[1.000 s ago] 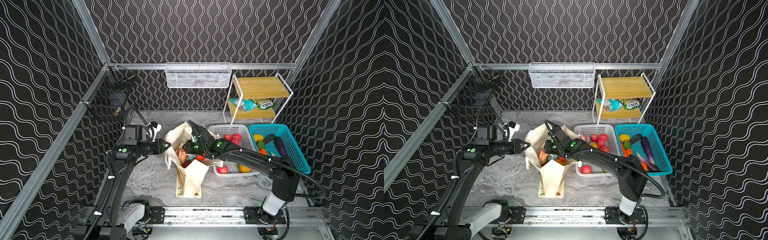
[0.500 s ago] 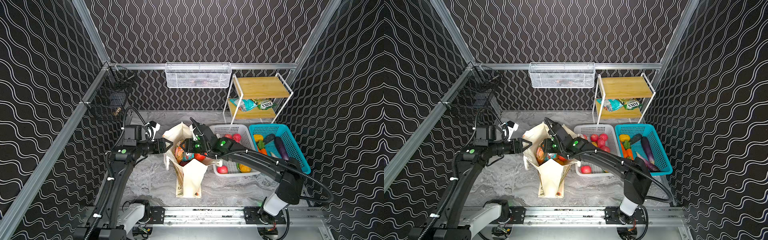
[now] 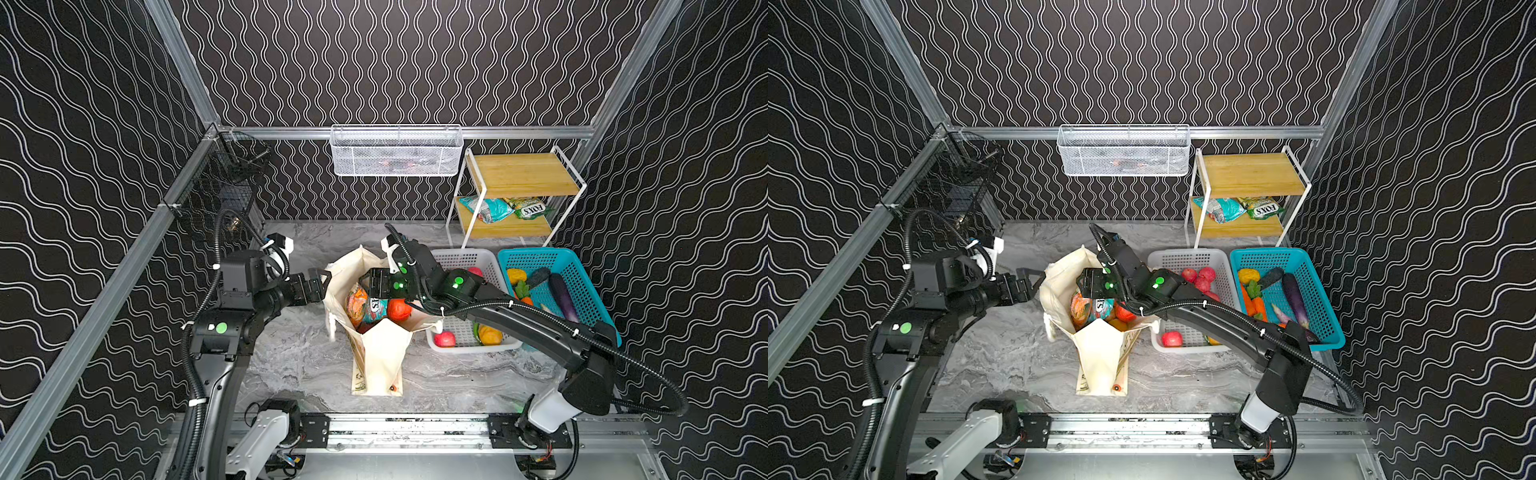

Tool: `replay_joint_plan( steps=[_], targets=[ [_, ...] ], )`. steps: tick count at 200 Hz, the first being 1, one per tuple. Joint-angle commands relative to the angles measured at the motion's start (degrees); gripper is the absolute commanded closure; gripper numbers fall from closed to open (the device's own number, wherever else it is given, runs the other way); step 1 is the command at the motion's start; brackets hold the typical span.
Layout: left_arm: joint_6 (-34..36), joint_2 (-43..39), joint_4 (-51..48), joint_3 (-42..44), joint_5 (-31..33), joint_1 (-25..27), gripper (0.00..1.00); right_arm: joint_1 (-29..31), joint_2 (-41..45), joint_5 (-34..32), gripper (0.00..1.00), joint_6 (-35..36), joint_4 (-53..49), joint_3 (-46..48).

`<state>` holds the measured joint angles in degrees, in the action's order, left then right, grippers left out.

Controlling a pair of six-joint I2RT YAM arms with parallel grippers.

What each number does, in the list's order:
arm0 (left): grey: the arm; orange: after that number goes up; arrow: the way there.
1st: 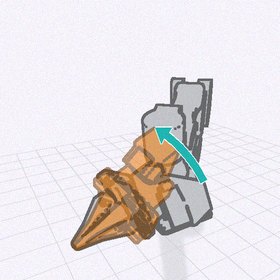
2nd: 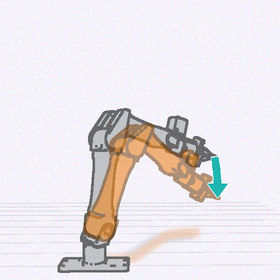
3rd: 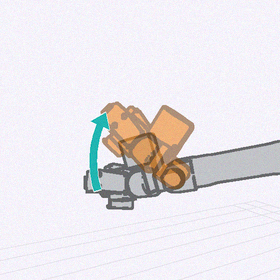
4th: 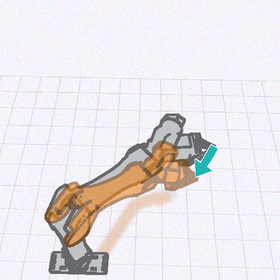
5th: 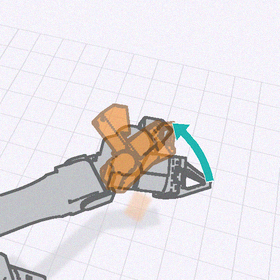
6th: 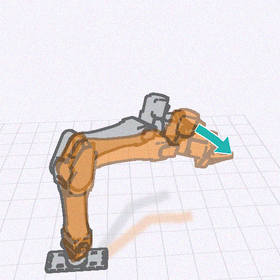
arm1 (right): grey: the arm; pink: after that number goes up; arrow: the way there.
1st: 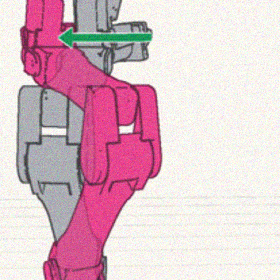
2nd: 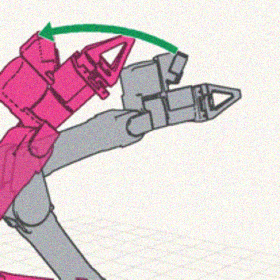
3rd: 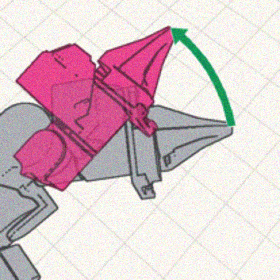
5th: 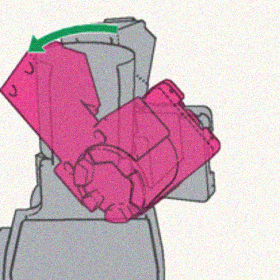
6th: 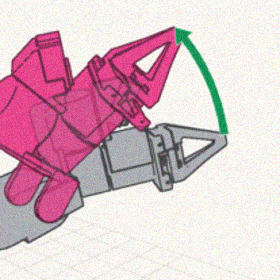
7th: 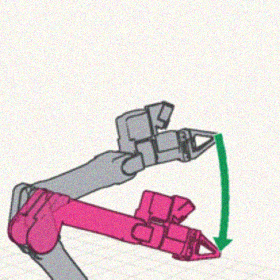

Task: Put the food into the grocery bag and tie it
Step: 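Lift the right gripper out of the tote while the left gripper releases the handle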

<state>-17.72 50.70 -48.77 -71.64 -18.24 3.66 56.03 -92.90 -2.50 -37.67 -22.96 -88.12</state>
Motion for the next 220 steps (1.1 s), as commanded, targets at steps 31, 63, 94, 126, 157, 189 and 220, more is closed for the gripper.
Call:
replay_joint_plan(
  steps=[31, 63, 94, 126, 157, 189, 220],
  targets=[
    [-5.73, -4.48, -3.66, 2.08, 15.90, -0.06, 0.07, 0.56, 4.62, -3.16, 0.31, 2.72, -0.74, -1.16],
    [-10.44, -3.73, -3.11, 9.75, 11.81, -0.39, 0.12, 0.66, 8.21, -5.36, 0.31, 3.99, -1.52, -1.37],
    [-14.47, -6.04, -0.48, 17.76, 5.50, -2.39, 0.11, 0.66, 12.25, -8.51, 0.31, 5.06, -2.25, 0.07],
    [-19.17, -9.74, 3.45, 25.52, -1.23, -3.96, 0.10, 0.66, 16.03, -11.45, 0.31, 6.03, -3.47, 2.57],
    [-21.96, -10.29, 9.65, 31.99, -6.81, -3.99, 0.13, 0.59, 19.51, -15.16, 0.30, 7.06, -4.35, 5.58],
    [-25.00, -9.43, 18.08, 36.36, -12.56, -5.67, 0.19, 0.18, 22.06, -16.93, 0.29, 8.10, -5.68, 7.85],
    [-23.95, -6.58, 20.26, 37.59, -15.28, -7.44, 0.23, -1.54, 24.44, -17.10, 0.29, 7.41, -8.12, 10.26]
  ],
)
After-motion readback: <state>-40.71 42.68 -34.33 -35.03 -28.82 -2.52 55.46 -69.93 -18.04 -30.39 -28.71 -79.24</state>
